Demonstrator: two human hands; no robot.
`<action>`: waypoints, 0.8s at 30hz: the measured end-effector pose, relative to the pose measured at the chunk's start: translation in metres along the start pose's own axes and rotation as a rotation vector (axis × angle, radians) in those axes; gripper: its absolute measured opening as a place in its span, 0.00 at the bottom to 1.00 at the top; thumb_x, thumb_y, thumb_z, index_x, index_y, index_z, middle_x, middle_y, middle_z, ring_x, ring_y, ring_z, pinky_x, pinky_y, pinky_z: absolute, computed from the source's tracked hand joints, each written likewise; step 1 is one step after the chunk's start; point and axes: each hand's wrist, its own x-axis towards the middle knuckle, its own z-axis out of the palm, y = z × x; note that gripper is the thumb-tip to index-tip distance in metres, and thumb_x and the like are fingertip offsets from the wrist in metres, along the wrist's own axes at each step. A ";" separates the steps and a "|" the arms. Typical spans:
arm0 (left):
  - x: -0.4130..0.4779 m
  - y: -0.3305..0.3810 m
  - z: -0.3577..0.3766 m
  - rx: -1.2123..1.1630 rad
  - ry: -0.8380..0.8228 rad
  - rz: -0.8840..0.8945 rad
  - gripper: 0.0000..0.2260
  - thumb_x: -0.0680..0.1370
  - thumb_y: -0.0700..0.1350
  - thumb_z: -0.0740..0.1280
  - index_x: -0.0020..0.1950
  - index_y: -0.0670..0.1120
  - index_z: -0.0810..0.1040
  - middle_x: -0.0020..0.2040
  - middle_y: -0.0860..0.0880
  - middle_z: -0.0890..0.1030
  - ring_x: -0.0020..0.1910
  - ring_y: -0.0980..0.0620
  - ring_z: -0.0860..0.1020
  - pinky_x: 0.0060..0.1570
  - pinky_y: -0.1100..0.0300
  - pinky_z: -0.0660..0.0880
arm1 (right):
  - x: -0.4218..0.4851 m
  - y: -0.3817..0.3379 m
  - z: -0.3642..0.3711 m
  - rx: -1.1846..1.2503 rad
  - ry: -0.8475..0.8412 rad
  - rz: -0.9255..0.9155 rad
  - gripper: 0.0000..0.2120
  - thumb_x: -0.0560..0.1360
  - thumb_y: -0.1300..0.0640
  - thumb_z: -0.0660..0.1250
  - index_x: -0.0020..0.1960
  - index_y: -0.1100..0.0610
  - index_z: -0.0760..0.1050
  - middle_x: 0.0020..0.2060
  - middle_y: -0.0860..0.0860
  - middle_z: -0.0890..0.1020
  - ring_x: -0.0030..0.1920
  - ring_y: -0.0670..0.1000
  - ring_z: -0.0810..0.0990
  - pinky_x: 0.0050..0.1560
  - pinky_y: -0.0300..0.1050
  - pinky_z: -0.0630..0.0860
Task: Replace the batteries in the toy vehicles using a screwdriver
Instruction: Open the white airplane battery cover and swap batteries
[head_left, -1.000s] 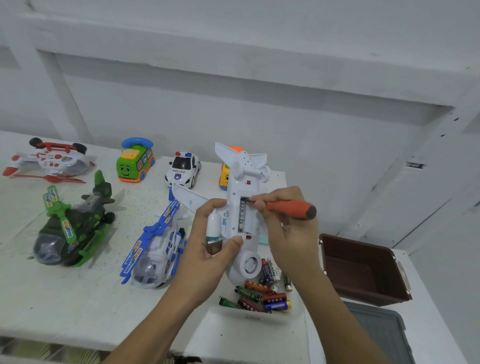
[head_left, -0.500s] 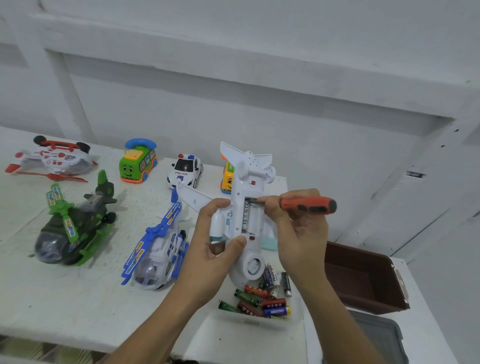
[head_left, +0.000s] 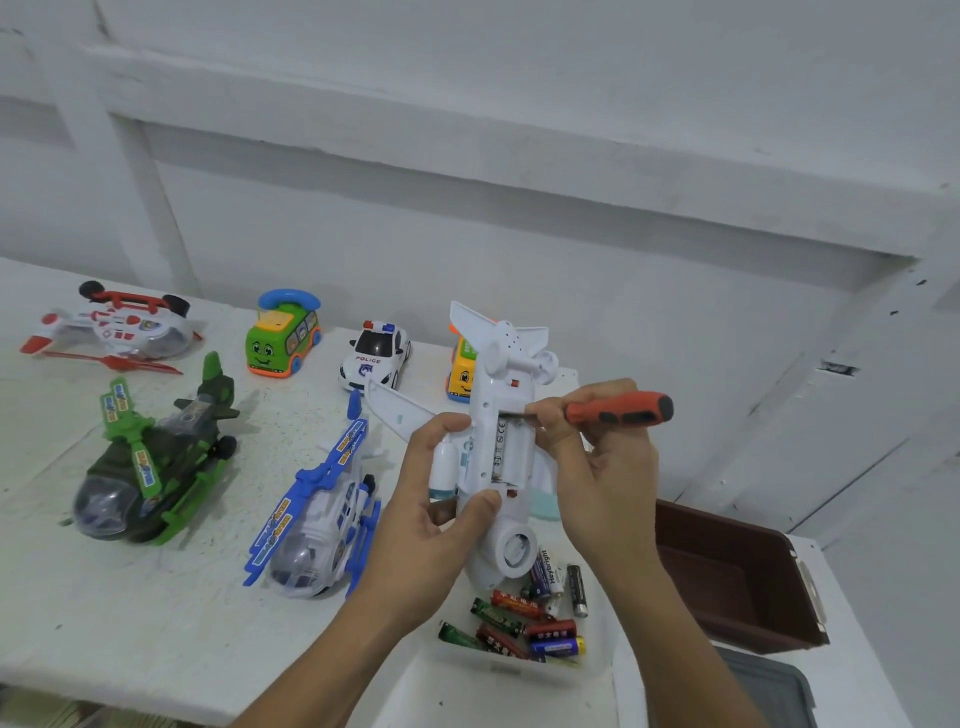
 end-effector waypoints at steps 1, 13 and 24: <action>0.000 0.000 0.000 0.003 0.000 -0.002 0.23 0.78 0.41 0.69 0.64 0.65 0.67 0.52 0.49 0.85 0.47 0.40 0.84 0.51 0.40 0.80 | 0.001 -0.001 0.000 -0.004 -0.009 0.020 0.16 0.76 0.58 0.68 0.42 0.36 0.72 0.40 0.49 0.82 0.45 0.53 0.84 0.44 0.49 0.82; -0.001 -0.008 -0.001 0.070 0.005 -0.037 0.24 0.78 0.40 0.68 0.60 0.68 0.68 0.48 0.51 0.85 0.44 0.45 0.84 0.39 0.58 0.79 | 0.010 -0.004 -0.013 0.204 -0.024 0.272 0.06 0.79 0.67 0.62 0.46 0.58 0.68 0.37 0.54 0.83 0.43 0.53 0.85 0.44 0.46 0.83; -0.003 -0.011 -0.008 0.297 -0.037 0.018 0.23 0.76 0.48 0.69 0.65 0.69 0.67 0.50 0.39 0.79 0.44 0.33 0.79 0.43 0.37 0.78 | 0.000 0.002 -0.047 0.185 -0.320 0.529 0.06 0.78 0.71 0.61 0.48 0.62 0.67 0.33 0.58 0.80 0.36 0.61 0.81 0.43 0.59 0.83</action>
